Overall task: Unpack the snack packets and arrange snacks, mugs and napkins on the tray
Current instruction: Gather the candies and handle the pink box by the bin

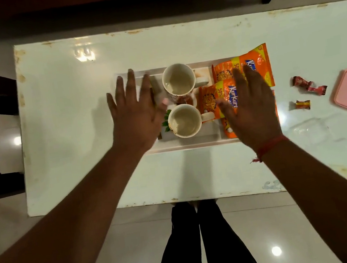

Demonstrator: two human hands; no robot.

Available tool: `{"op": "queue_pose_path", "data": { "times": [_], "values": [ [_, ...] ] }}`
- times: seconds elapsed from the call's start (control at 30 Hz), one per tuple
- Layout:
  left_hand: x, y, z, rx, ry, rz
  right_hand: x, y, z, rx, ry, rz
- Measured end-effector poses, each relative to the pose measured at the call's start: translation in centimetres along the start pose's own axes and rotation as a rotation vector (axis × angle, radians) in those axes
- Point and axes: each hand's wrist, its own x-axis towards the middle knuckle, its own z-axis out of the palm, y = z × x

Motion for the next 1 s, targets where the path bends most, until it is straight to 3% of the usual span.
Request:
{"op": "queue_pose_path", "data": {
  "times": [0.1, 0.27, 0.5, 0.67, 1.0],
  "values": [
    [-0.8, 1.7, 0.3, 0.068, -0.025, 0.101, -1.1, -2.0, 0.4, -0.048, -0.148, -0.042],
    [-1.4, 3.4, 1.1, 0.133, -0.062, 0.125, -1.4, -2.3, 0.6, -0.122, -0.244, -0.045],
    [-0.6, 7.9, 0.4, 0.131, -0.067, 0.185, -1.6, 0.3, -0.8, -0.108, -0.207, 0.018],
    [0.1, 14.2, 1.5, 0.094, -0.058, 0.23, -1.9, 5.7, -2.7, -0.034, -0.214, 0.028],
    [1.0, 30.6, 6.9, 0.117, -0.059, 0.383, -2.5, 22.8, -6.6, -0.051, -0.197, 0.122]
  ]
}}
